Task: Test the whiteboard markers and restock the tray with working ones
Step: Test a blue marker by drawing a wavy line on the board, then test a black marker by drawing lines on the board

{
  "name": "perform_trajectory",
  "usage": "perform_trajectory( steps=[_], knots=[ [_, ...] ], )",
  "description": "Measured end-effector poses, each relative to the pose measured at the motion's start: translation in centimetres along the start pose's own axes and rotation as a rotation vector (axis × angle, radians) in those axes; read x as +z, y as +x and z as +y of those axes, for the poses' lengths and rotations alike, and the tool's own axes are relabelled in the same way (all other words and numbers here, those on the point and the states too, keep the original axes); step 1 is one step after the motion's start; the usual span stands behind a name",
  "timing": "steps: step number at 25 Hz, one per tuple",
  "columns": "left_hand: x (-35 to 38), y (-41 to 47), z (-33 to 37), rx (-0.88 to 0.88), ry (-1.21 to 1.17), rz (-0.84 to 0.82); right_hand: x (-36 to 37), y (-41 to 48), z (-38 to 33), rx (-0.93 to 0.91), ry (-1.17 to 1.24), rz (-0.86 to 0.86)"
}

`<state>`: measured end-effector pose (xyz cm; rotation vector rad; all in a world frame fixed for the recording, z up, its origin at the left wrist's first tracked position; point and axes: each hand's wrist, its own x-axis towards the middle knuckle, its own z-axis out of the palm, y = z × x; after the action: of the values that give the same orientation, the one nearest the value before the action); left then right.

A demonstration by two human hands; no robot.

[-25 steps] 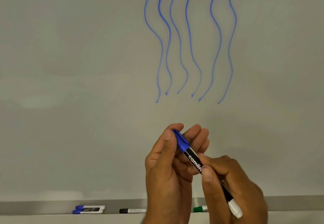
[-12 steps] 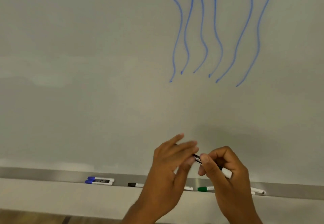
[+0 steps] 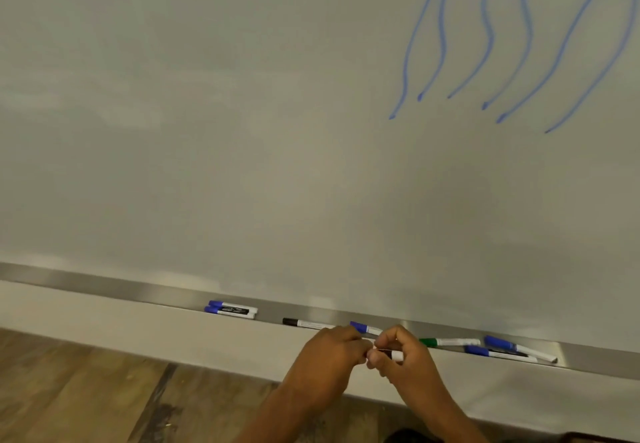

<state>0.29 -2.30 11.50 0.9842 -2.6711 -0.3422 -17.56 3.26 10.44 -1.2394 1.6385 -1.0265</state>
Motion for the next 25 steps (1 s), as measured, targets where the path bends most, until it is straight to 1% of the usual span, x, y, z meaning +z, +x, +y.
perform_trajectory(
  steps=[2, 4, 5, 8, 10, 13, 17, 20, 25],
  knots=[
    [1.2, -0.7, -2.4, -0.063, 0.060, -0.062, 1.3, 1.1, 1.0, 0.042, -0.087, 0.014],
    [1.3, -1.6, -5.5, -0.128, 0.111, -0.091, 2.0, 2.4, 2.1, 0.039, -0.231, 0.007],
    [1.0, -2.1, -7.2, -0.167, 0.137, -0.081, 2.3, 3.0, 2.9, 0.040, -0.343, -0.009],
    [-0.6, -3.8, -12.5, -0.293, 0.184, 0.027, 3.1, 4.5, 5.8, 0.044, -0.696, -0.084],
    [-1.9, -4.3, -15.6, -0.373, 0.216, 0.047, 4.0, 5.4, 6.7, 0.015, -0.819, -0.148],
    [-3.2, -4.4, -19.9, -0.414, 0.263, 0.049, 6.0, 6.7, 6.4, -0.043, -0.876, -0.191],
    [-3.6, -4.8, -23.6, -0.396, 0.291, 0.022, 8.3, 7.9, 5.6, -0.090, -0.929, -0.212],
    [-2.6, -4.9, -25.2, -0.424, 0.262, -0.010, 9.7, 8.3, 5.2, -0.098, -0.955, -0.219],
    [-1.2, -5.0, -26.8, -0.422, 0.255, -0.052, 11.3, 9.3, 5.1, -0.132, -0.968, -0.205]
  ],
)
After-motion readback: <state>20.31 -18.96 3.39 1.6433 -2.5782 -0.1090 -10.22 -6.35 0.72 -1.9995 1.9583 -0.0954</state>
